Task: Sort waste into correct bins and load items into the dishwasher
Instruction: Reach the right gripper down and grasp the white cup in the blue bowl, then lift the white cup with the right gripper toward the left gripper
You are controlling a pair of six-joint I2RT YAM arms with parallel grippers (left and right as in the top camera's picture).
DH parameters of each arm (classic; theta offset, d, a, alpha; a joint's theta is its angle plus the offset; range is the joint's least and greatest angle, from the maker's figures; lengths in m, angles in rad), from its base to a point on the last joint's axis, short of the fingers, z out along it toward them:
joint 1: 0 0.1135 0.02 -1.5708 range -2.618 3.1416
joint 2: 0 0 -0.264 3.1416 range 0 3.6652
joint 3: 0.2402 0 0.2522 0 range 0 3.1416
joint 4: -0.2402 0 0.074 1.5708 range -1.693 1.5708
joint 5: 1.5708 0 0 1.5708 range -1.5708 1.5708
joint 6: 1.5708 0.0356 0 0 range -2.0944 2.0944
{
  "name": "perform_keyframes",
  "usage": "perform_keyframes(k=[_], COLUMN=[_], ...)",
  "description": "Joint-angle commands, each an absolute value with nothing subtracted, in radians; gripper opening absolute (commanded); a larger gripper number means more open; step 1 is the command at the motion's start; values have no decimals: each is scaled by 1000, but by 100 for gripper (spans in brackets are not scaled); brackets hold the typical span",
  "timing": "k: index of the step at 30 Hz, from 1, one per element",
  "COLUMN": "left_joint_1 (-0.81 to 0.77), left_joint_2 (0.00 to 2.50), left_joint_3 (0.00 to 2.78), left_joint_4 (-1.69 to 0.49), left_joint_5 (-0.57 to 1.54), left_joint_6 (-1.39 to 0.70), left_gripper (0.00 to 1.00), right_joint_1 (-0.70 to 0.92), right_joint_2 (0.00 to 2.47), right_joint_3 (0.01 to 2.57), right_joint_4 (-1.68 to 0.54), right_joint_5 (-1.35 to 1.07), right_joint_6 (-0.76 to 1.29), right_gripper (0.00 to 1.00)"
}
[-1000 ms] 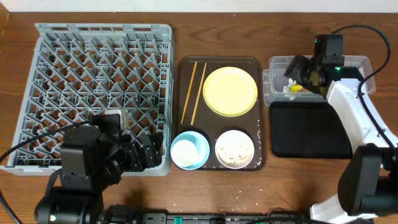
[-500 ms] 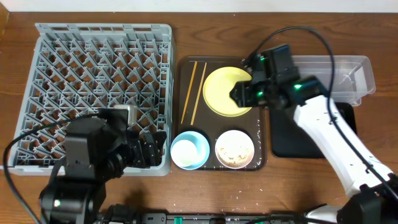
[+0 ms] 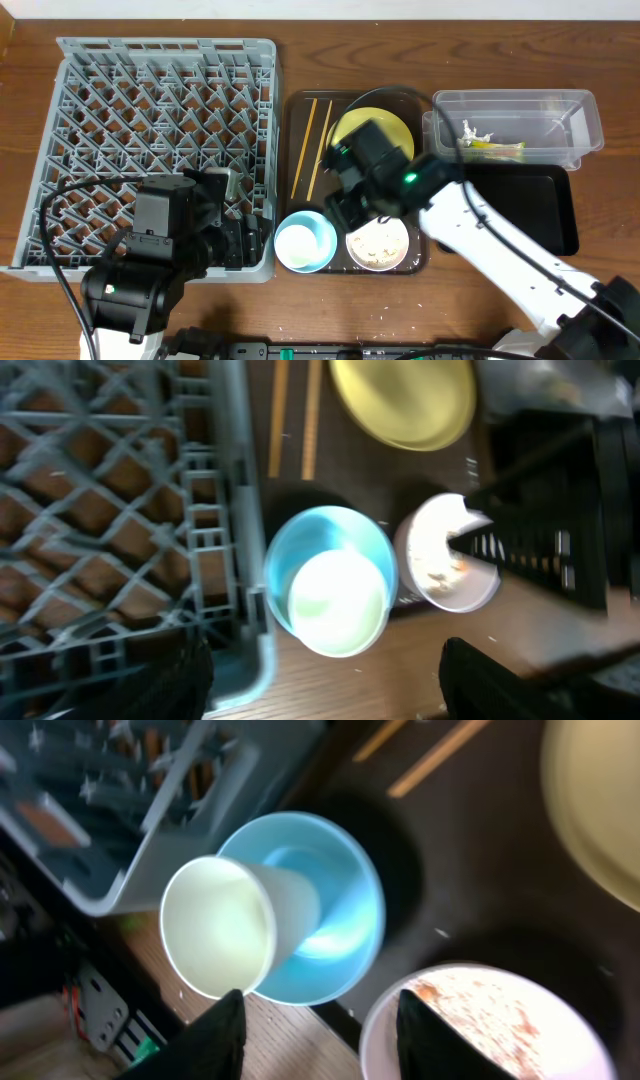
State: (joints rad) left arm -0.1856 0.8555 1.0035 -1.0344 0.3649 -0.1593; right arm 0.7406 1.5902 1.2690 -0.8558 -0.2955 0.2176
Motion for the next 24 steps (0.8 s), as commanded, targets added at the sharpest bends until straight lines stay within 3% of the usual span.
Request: perform_keyframes(k=[1, 5, 10, 15, 16, 21, 24], left_joint_1=[-189, -189, -189, -189, -189, -189, -189], left_joint_2=[854, 854, 854, 854, 855, 870, 891], left_joint_3=[1023, 1023, 1023, 1023, 1023, 1023, 1023], left_joint_4=[-1037, -1029, -1005, -926, -896, -702, -628], left_joint_5=[267, 268, 270, 388, 443, 722, 838], left_joint_6=[-208, -242, -276, -295, -295, -414, -471], left_gripper=[73, 74, 75, 75, 81, 92, 94], right_joint_1=[809, 844, 830, 727, 678, 420, 330], right_joint_2=[1657, 1771, 1766, 1613, 1561, 1410, 1403], right_joint_3=[1216, 1192, 1205, 1232, 1232, 1232, 1232], right_joint_4=[-805, -729, -705, -764, -760, -669, -582], right_joint_5=[-234, -239, -247, -300, -358, -876, -1148], right_joint_6=[242, 278, 307, 265, 238, 67, 46], right_gripper=[51, 41, 1, 1, 1, 1, 1])
